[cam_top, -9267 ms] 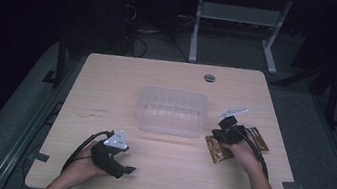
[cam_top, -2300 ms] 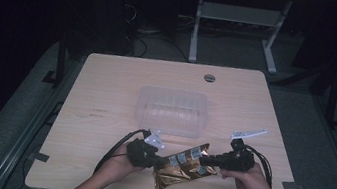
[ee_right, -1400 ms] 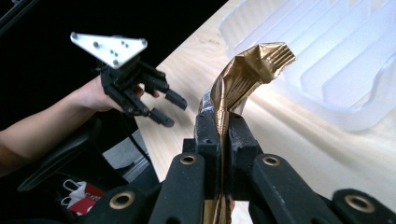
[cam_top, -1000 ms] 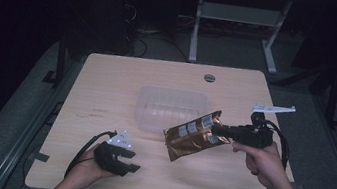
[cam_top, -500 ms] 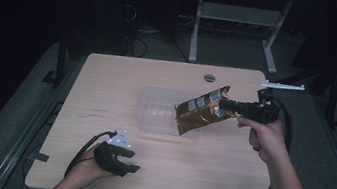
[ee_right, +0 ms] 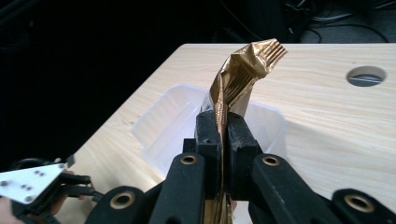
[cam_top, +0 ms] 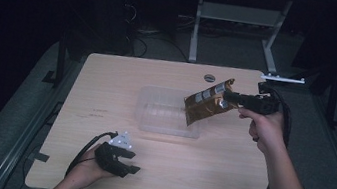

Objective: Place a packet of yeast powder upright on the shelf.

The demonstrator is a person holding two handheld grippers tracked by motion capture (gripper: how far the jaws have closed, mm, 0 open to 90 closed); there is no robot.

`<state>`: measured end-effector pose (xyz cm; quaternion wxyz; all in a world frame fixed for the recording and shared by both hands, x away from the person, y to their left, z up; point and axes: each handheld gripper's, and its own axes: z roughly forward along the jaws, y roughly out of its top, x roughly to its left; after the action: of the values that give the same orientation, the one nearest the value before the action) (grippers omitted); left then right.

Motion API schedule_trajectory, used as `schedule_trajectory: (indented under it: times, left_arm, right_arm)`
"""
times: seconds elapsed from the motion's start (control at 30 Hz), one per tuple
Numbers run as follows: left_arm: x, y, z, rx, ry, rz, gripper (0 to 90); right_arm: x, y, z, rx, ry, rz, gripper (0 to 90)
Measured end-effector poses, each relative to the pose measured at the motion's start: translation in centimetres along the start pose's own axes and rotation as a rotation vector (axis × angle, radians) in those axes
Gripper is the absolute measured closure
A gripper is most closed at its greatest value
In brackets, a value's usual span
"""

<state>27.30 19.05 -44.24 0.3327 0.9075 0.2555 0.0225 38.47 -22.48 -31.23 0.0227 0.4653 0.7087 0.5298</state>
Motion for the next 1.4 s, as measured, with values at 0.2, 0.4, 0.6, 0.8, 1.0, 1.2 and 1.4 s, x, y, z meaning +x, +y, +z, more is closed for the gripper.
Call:
schedule_trajectory:
  times: [0.2, 0.4, 0.6, 0.8, 1.0, 1.2, 1.4]
  left_arm:
    - [0.0, 0.0, 0.1, 0.003, -0.002, -0.001, 42.9]
    - [-0.1, 0.0, 0.2, 0.005, -0.004, 0.000, 42.8]
    - [0.1, 0.0, 0.0, 0.015, -0.003, 0.014, 42.8]
    - [0.1, 0.0, 0.1, 0.012, -0.002, 0.010, 42.8]
    - [0.0, 0.0, 0.1, 0.000, -0.002, -0.002, 42.8]
    - [0.0, 0.0, 0.1, 0.007, -0.001, 0.004, 42.8]
    - [0.0, 0.0, 0.1, -0.005, -0.004, -0.011, 42.8]
  right_arm:
    - [0.1, 0.0, 0.1, 0.006, -0.040, -0.014, 85.2]
    - [0.5, -0.1, 0.6, 0.026, -0.050, -0.031, 83.8]
    - [0.8, -0.1, 1.0, 0.037, -0.042, -0.046, 80.8]
    - [0.9, 0.1, 0.8, 0.037, -0.045, -0.051, 82.3]
    - [1.2, 0.2, 0.5, 0.014, -0.063, -0.052, 86.8]
    - [1.7, 0.2, -0.1, -0.042, -0.098, -0.038, 85.6]
    - [2.6, 0.0, 1.5, -0.009, -0.106, -0.052, 85.1]
